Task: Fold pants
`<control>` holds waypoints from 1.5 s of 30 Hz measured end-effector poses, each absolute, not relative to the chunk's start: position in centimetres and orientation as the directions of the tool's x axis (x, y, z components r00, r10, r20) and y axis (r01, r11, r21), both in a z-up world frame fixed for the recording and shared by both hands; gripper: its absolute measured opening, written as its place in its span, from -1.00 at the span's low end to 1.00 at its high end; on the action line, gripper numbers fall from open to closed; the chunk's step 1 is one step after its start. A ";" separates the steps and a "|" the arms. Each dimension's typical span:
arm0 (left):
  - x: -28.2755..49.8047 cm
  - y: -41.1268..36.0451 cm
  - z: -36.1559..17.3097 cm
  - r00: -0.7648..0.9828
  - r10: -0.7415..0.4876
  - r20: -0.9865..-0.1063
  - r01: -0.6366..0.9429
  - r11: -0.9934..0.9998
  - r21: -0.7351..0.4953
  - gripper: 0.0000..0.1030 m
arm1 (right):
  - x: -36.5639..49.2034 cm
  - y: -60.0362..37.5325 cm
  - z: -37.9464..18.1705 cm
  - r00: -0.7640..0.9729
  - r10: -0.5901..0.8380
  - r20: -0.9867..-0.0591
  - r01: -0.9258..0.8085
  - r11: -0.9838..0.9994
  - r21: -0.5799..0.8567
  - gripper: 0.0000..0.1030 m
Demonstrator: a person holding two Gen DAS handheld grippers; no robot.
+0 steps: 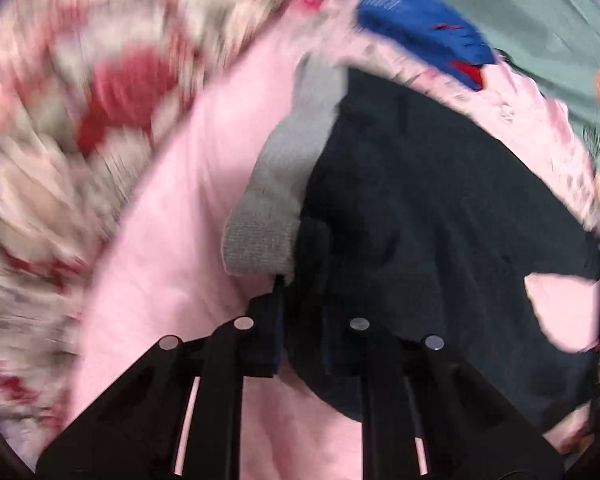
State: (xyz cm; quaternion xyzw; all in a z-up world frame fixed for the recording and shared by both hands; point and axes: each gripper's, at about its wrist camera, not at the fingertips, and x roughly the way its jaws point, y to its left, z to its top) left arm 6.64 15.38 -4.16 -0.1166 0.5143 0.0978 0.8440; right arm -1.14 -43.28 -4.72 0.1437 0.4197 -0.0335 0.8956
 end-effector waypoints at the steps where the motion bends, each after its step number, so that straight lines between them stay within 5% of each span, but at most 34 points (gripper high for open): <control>1: 6.1 14.8 -3.3 0.472 0.084 -0.878 -0.287 0.956 -0.063 -0.73 | -1.3 -43.3 -4.7 0.647 0.058 -0.760 0.184 0.956 0.230 0.91; 7: 2.7 15.1 0.0 0.542 0.130 -0.830 -0.310 0.949 -0.053 -0.73 | -2.1 -43.7 -4.0 0.619 -0.025 -0.785 0.212 0.968 0.136 0.91; 16: 1.8 17.1 -6.3 0.420 0.085 -0.903 -0.358 0.931 -0.078 -0.70 | -2.7 -45.6 -6.5 0.533 -0.075 -0.843 0.267 0.960 0.084 0.86; 18: 1.8 17.1 -5.9 0.428 0.094 -0.899 -0.357 0.931 -0.072 -0.70 | -2.7 -45.3 -6.7 0.561 -0.040 -0.827 0.233 0.966 0.111 -0.04; 19: 1.8 17.1 -5.9 0.426 0.097 -0.900 -0.359 0.931 -0.069 -0.70 | -2.4 -45.2 -6.7 0.563 -0.039 -0.825 0.223 0.969 0.106 -0.30; 20: 1.8 17.1 -5.8 0.423 0.097 -0.901 -0.362 0.930 -0.070 -0.70 | -2.2 -45.4 -6.6 0.565 -0.034 -0.825 0.224 0.968 0.113 -0.82; 21: 1.8 17.1 -5.8 0.422 0.097 -0.902 -0.364 0.929 -0.070 -0.69 | -2.0 -45.8 -6.5 0.573 -0.014 -0.820 0.228 0.963 0.144 -0.87; 25: 1.0 17.3 -6.3 0.407 0.105 -0.908 -0.356 0.933 -0.052 -0.56 | -2.4 -46.9 -6.1 0.564 -0.087 -0.821 0.278 0.956 0.090 -0.84; 27: 0.7 17.7 -6.2 0.396 0.134 -0.908 -0.378 0.925 -0.028 -0.06 | -2.4 -47.4 -6.2 0.537 -0.123 -0.835 0.296 0.954 0.050 -0.07; 29: 0.1 18.2 -5.1 0.400 0.166 -0.902 -0.392 0.920 -0.005 0.29 | -2.8 -47.9 -5.0 0.543 -0.239 -0.805 0.364 0.931 -0.031 0.24; 31: -0.7 18.5 -4.1 0.421 0.193 -0.886 -0.393 0.919 0.014 0.40 | -2.9 -48.1 -3.2 0.608 -0.246 -0.755 0.355 0.935 -0.019 0.25; 37: -0.5 17.2 -1.7 0.518 0.109 -0.848 -0.315 0.947 -0.070 0.54 | 2.2 -46.3 -5.7 0.558 0.019 -0.830 0.160 0.979 0.129 0.24; 39: 0.6 16.0 -2.0 0.538 0.080 -0.839 -0.278 0.957 -0.086 0.55 | 3.2 -45.6 -6.6 0.535 0.029 -0.845 0.130 0.985 0.116 -0.32; 41: 1.8 14.7 -2.8 0.523 0.112 -0.845 -0.274 0.961 -0.042 0.55 | 3.5 -45.8 -6.3 0.550 0.018 -0.835 0.128 0.986 0.105 -0.57; 44: 3.3 13.9 -3.5 0.508 0.135 -0.851 -0.279 0.960 -0.015 0.55 | 3.6 -46.9 -6.1 0.575 -0.058 -0.816 0.191 0.979 0.065 -0.62; 45: 3.8 13.8 -3.4 0.507 0.135 -0.851 -0.277 0.961 -0.013 0.55 | 3.7 -46.4 -6.5 0.559 -0.047 -0.828 0.189 0.979 0.071 -0.48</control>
